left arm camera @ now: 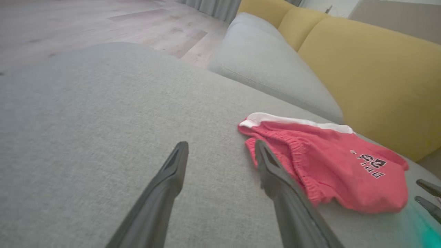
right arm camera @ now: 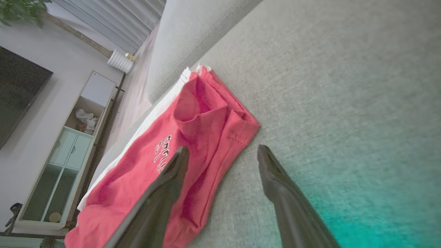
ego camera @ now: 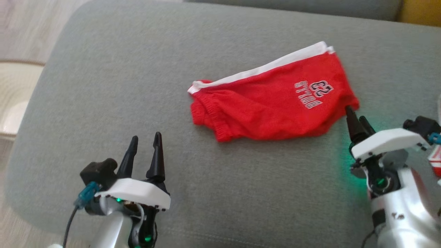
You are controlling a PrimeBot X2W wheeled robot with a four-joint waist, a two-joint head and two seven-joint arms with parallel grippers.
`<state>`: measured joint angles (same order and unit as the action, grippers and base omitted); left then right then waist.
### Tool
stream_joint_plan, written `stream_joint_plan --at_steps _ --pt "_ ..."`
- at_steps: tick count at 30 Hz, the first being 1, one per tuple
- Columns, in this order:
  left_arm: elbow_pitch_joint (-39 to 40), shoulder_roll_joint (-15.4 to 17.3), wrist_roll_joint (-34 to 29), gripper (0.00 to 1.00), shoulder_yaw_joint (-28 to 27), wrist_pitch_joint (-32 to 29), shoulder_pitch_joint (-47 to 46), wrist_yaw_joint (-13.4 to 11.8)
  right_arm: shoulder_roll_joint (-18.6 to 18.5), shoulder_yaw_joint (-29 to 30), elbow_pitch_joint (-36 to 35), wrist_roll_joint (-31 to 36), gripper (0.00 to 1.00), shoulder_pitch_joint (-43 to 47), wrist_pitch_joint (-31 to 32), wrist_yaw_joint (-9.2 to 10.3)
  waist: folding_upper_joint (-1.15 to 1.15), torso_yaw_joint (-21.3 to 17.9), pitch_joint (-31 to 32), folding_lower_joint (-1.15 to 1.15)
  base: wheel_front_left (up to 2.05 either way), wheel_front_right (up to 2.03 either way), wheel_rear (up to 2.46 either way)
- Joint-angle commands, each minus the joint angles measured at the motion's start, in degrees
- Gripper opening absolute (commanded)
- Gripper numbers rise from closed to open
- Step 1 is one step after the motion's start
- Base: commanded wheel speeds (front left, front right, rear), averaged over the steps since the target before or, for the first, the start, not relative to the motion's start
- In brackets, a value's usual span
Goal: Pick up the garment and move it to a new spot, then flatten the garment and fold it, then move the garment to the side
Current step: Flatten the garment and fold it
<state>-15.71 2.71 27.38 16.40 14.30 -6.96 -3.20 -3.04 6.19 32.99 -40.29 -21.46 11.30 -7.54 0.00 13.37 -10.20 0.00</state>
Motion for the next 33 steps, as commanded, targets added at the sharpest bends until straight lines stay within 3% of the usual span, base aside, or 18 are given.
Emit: stream_joint_plan --at_steps 1,14,27,28,29,30,33 --pt "0.9 0.17 -0.21 1.0 -1.01 0.7 -2.37 -0.57 0.15 0.16 0.41 0.24 1.0 -3.5 0.57 0.05 0.0 2.14 -1.84 0.0 0.0 0.0 0.0" --pt "1.03 0.17 -0.08 1.0 2.08 0.7 -3.84 -1.88 0.16 1.8 14.48 -0.66 1.0 -12.85 2.59 0.05 0.0 4.17 -3.86 0.0 0.0 0.0 0.0" --pt "0.8 0.17 0.08 1.0 2.92 0.7 -5.74 -1.92 0.16 -3.95 16.27 -0.24 1.0 -17.06 1.18 0.05 0.0 4.15 -5.49 0.0 0.0 0.0 0.0" --pt "0.72 0.17 0.1 1.0 2.9 0.7 -5.78 -1.93 0.16 -4.15 16.41 -0.09 0.84 -17.17 0.91 0.05 0.0 4.13 -5.44 0.0 0.0 0.0 0.0" --pt "0.64 0.17 0.12 1.0 2.88 0.7 -5.81 -1.95 0.16 -4.38 16.49 0.22 0.36 -17.26 0.52 0.05 0.0 4.09 -5.4 0.0 0.0 0.0 0.0" --pt "0.56 0.17 0.13 1.0 2.85 0.7 -5.83 -1.95 0.16 -4.57 16.52 0.52 0.0 -17.3 0.08 0.05 0.0 4.05 -5.34 0.0 0.0 0.0 0.0" --pt "0.28 0.17 0.14 1.0 2.59 0.7 -5.81 -1.94 0.16 -4.66 16.59 1.49 0.0 -16.96 -1.53 0.05 0.0 3.76 -5.0 0.0 0.0 0.0 0.0"
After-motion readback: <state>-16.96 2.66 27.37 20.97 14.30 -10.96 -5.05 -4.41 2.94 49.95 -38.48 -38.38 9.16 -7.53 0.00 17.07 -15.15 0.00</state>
